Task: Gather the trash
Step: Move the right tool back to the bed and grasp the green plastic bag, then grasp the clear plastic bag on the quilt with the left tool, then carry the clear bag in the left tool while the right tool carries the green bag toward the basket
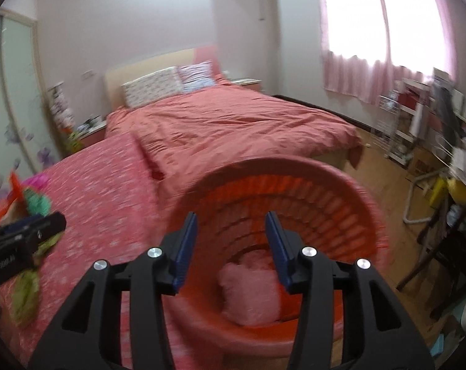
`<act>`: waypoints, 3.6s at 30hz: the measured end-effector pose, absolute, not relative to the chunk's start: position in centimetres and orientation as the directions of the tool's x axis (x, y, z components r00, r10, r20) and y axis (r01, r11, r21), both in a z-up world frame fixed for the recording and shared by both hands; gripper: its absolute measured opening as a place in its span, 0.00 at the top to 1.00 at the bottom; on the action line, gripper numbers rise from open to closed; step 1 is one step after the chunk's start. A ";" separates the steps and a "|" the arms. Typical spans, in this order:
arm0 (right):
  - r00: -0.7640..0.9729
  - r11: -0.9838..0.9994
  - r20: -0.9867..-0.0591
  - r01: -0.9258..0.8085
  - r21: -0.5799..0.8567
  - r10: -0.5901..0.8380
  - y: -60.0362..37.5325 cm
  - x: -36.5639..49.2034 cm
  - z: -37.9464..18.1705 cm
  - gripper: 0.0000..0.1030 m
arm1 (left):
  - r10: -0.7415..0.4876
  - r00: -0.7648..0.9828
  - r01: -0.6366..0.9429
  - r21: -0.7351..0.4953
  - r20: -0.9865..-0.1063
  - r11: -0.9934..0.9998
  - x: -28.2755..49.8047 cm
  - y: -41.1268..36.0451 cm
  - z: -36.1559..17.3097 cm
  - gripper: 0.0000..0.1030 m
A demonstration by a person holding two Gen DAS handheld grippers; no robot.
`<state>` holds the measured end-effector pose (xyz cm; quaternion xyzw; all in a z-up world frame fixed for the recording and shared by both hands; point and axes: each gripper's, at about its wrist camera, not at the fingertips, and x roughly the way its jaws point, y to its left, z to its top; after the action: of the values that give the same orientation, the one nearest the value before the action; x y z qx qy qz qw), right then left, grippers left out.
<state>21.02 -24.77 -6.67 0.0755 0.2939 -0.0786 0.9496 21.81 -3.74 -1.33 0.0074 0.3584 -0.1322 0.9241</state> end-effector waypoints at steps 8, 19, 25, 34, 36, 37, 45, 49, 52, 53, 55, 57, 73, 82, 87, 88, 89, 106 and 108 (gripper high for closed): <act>0.806 0.995 -0.587 -0.031 0.091 0.079 -14.3 22.3 -6.1 0.56 | -0.093 0.771 0.059 -0.074 -0.630 0.995 20.2 5.9 -0.1 0.49; 0.724 0.974 -0.655 -0.206 0.095 0.217 -3.8 24.0 -7.0 0.57 | 0.078 0.757 -0.159 -0.068 -0.648 0.985 19.0 15.8 -1.5 0.49; 0.673 0.980 -0.718 -0.189 0.064 0.177 -1.7 25.5 -8.3 0.58 | 0.103 0.740 -0.214 -0.087 -0.664 0.973 18.6 19.5 -2.4 0.49; 0.655 0.986 -0.747 -0.165 0.005 0.113 -2.0 26.1 -9.4 0.76 | 0.099 0.722 -0.240 -0.114 -0.685 0.964 19.8 21.4 -3.4 0.49; 0.663 0.992 -0.744 -0.125 0.005 0.088 -3.2 26.5 -9.5 0.77 | 0.090 0.716 -0.243 -0.126 -0.693 0.962 20.6 21.5 -3.5 0.49; 0.664 0.995 -0.743 -0.104 0.013 0.079 -3.9 26.7 -9.5 0.78 | 0.084 0.714 -0.241 -0.132 -0.696 0.961 21.2 21.5 -3.5 0.49; 0.668 0.999 -0.743 -0.047 0.020 0.047 -6.8 27.3 -9.6 0.78 | 0.054 0.693 -0.236 -0.156 -0.719 0.959 26.8 21.6 -3.1 0.49; 0.667 0.998 -0.744 -0.052 0.021 0.050 -6.8 27.4 -9.6 0.78 | 0.022 0.670 -0.227 -0.176 -0.742 0.958 29.1 21.8 -3.4 0.49; 0.666 0.998 -0.745 -0.057 0.018 0.052 -6.9 27.7 -9.7 0.78 | 0.009 0.645 -0.211 -0.166 -0.764 0.963 30.2 21.2 -4.3 0.49; 0.665 0.998 -0.745 -0.058 0.017 0.051 -6.8 27.7 -9.8 0.78 | 0.004 0.643 -0.206 -0.168 -0.766 0.964 30.3 21.0 -4.4 0.49; 0.665 0.998 -0.745 -0.061 0.013 0.050 -6.7 27.7 -9.8 0.77 | -0.007 0.638 -0.195 -0.171 -0.770 0.966 30.4 20.6 -4.6 0.49; 0.665 0.998 -0.746 -0.062 0.010 0.049 -6.6 27.7 -9.8 0.77 | -0.040 0.629 -0.182 -0.198 -0.776 0.963 30.3 20.2 -4.8 0.49; 0.705 0.998 -0.708 -0.063 -0.014 0.035 -6.6 26.4 -8.3 0.77 | 0.016 0.651 -0.210 -0.160 -0.759 0.964 26.8 22.6 -4.1 0.64; 0.746 0.998 -0.664 -0.064 -0.002 0.047 -7.2 24.5 -6.0 0.77 | 0.042 0.687 -0.201 -0.134 -0.725 0.970 22.8 23.0 -2.4 0.64; 0.773 0.998 -0.633 -0.061 -0.006 0.043 -7.7 23.2 -4.9 0.77 | 0.018 0.704 -0.174 -0.147 -0.710 0.974 21.3 22.3 -1.7 0.64; 0.777 0.998 -0.628 -0.059 -0.003 0.044 -7.8 23.0 -4.7 0.77 | 0.011 0.705 -0.167 -0.150 -0.709 0.974 21.2 22.1 -1.5 0.64; 0.781 0.998 -0.623 -0.058 -0.001 0.044 -8.0 22.8 -4.4 0.77 | 0.003 0.705 -0.159 -0.154 -0.709 0.975 21.1 21.8 -1.4 0.64; 0.822 1.000 -0.569 0.016 0.019 -0.002 -12.3 20.0 -2.1 0.77 | -0.133 0.738 0.053 -0.140 -0.661 0.989 18.4 12.5 1.2 0.64; 0.825 0.999 -0.565 0.029 0.021 -0.012 -13.0 19.7 -2.1 0.77 | -0.157 0.738 0.085 -0.141 -0.656 0.986 18.2 11.3 1.5 0.64</act>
<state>19.67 -12.99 -2.05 0.0145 0.2959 -0.0107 0.9551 18.18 11.27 1.49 -0.0508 0.3558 -0.0649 0.9309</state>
